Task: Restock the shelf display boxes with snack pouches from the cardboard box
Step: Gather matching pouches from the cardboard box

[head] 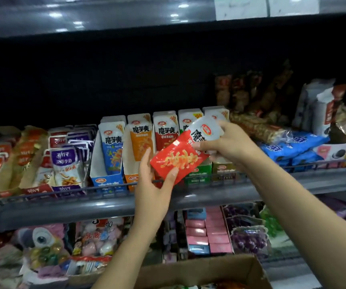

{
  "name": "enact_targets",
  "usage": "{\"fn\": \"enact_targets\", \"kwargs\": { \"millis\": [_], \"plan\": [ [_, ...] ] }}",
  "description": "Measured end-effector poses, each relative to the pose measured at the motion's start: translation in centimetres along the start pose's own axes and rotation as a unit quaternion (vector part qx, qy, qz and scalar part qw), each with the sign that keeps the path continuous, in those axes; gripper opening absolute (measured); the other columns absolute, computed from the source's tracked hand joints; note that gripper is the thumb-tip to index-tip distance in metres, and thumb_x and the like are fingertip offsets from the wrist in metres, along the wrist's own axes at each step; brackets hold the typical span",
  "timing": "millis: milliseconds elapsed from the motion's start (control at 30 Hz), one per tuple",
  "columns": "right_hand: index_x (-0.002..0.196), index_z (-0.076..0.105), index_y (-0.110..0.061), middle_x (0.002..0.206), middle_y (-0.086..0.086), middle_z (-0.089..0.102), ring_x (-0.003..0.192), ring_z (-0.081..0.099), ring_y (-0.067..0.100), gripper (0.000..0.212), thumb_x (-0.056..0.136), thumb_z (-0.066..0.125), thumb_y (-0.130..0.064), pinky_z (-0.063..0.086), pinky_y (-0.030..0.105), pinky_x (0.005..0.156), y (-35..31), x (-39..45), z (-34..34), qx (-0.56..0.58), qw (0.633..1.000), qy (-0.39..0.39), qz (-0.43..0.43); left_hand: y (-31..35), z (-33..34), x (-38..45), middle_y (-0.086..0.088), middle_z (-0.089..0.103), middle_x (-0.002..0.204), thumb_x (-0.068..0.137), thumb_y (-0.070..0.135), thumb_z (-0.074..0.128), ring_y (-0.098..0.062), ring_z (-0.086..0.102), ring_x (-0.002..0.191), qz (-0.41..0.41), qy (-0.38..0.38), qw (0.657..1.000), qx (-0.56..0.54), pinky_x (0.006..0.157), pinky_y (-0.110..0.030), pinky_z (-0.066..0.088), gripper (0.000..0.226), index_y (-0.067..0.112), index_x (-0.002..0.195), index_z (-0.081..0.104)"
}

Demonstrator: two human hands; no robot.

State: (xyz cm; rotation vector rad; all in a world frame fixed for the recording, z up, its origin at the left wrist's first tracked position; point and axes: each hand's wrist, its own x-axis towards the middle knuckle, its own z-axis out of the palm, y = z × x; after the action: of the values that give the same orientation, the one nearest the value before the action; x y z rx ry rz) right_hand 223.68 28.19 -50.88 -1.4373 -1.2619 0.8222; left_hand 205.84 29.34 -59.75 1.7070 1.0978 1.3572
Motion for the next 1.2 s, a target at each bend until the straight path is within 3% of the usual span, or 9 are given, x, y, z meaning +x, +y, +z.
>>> {"fn": "enact_targets", "kwargs": {
  "millis": [100,200,267,367,567,667,800,967,1200],
  "plan": [
    [0.110,0.058,-0.010,0.094,0.009,0.070,0.078,0.071,0.027,0.046,0.071,0.081,-0.011,0.054,0.027,0.051,-2.6,3.5,0.2,-0.133,0.991,-0.006,-0.027,-2.3,-0.9,1.2,0.014,0.002,0.158,0.093,0.057,0.037,0.007,-0.007,0.140,0.115,-0.017,0.960,0.254,0.118,-0.037,0.000,0.073,0.031,0.151,0.001],
    [0.122,0.053,-0.009,0.095,0.007,0.067,0.074,0.068,0.022,0.054,0.074,0.078,-0.006,0.050,0.019,0.044,-4.1,6.5,1.2,-0.204,0.978,-0.049,-0.019,-4.0,-1.5,1.9,0.021,-0.025,0.149,0.094,0.058,0.023,0.015,-0.037,0.126,0.123,-0.066,0.925,0.354,0.115,-0.033,-0.016,0.072,0.031,0.145,-0.020],
    [0.125,0.052,-0.010,0.089,0.002,0.065,0.066,0.066,0.013,0.057,0.074,0.078,-0.004,0.050,0.017,0.044,-5.0,8.2,1.6,-0.231,0.970,-0.081,-0.003,-5.2,-1.5,2.3,0.014,-0.026,0.154,0.094,0.055,0.021,0.003,-0.030,0.137,0.152,-0.087,0.899,0.400,0.115,-0.036,-0.015,0.071,0.029,0.149,-0.016],
    [0.125,0.051,-0.011,0.094,0.007,0.069,0.063,0.064,0.010,0.057,0.075,0.078,-0.008,0.052,0.016,0.048,-5.9,10.5,2.5,-0.305,0.943,-0.132,0.017,-6.6,-1.3,2.6,-0.004,0.011,0.160,0.094,0.047,0.030,-0.015,0.005,0.146,0.195,-0.097,0.872,0.438,0.114,-0.041,0.002,0.063,0.023,0.151,0.019],
    [0.148,0.026,-0.014,0.112,0.012,0.065,0.064,0.064,0.009,0.086,0.079,0.076,-0.022,0.042,0.017,0.046,-6.4,13.9,5.6,-0.470,0.872,-0.136,0.005,-6.5,-1.1,2.7,0.001,0.035,0.149,0.091,0.042,0.039,-0.012,0.024,0.141,0.236,-0.070,0.878,0.410,0.109,-0.039,0.014,0.050,0.022,0.136,0.047],
    [0.141,0.039,-0.014,0.122,0.010,0.061,0.064,0.063,0.010,0.074,0.078,0.076,-0.014,0.047,0.018,0.050,-4.8,14.7,7.0,-0.484,0.862,-0.143,-0.042,-6.5,-1.2,2.8,0.001,0.040,0.147,0.090,0.040,0.041,-0.012,0.025,0.141,0.238,-0.074,0.886,0.392,0.110,-0.038,0.014,0.048,0.022,0.134,0.051],
    [0.137,0.046,-0.020,0.134,0.004,0.053,0.119,0.050,0.024,0.067,0.077,0.076,-0.022,0.043,0.031,0.088,-1.5,14.3,6.7,-0.556,0.814,-0.083,-0.145,-6.4,-1.2,2.7,-0.002,0.046,0.145,0.088,0.036,0.043,-0.017,0.034,0.139,0.246,-0.072,0.882,0.395,0.108,-0.039,0.019,0.049,0.020,0.134,0.051],
    [0.139,0.043,-0.026,0.128,0.008,0.047,0.121,0.038,0.028,0.063,0.081,0.070,-0.025,0.032,0.035,0.095,0.6,13.6,6.6,-0.562,0.790,0.019,-0.243,-6.5,-1.2,2.5,-0.004,0.047,0.143,0.086,0.033,0.044,-0.018,0.036,0.138,0.258,-0.061,0.876,0.402,0.109,-0.043,0.020,0.051,0.016,0.134,0.052],
    [0.145,0.034,-0.031,0.143,0.004,0.037,0.128,0.030,0.028,0.064,0.087,0.063,-0.034,0.021,0.036,0.105,2.4,12.2,6.3,-0.544,0.799,0.071,-0.246,-6.5,-1.0,2.1,-0.006,0.044,0.146,0.086,0.034,0.042,-0.020,0.036,0.138,0.255,-0.054,0.861,0.437,0.109,-0.048,0.020,0.056,0.014,0.138,0.046]
  ]
}}
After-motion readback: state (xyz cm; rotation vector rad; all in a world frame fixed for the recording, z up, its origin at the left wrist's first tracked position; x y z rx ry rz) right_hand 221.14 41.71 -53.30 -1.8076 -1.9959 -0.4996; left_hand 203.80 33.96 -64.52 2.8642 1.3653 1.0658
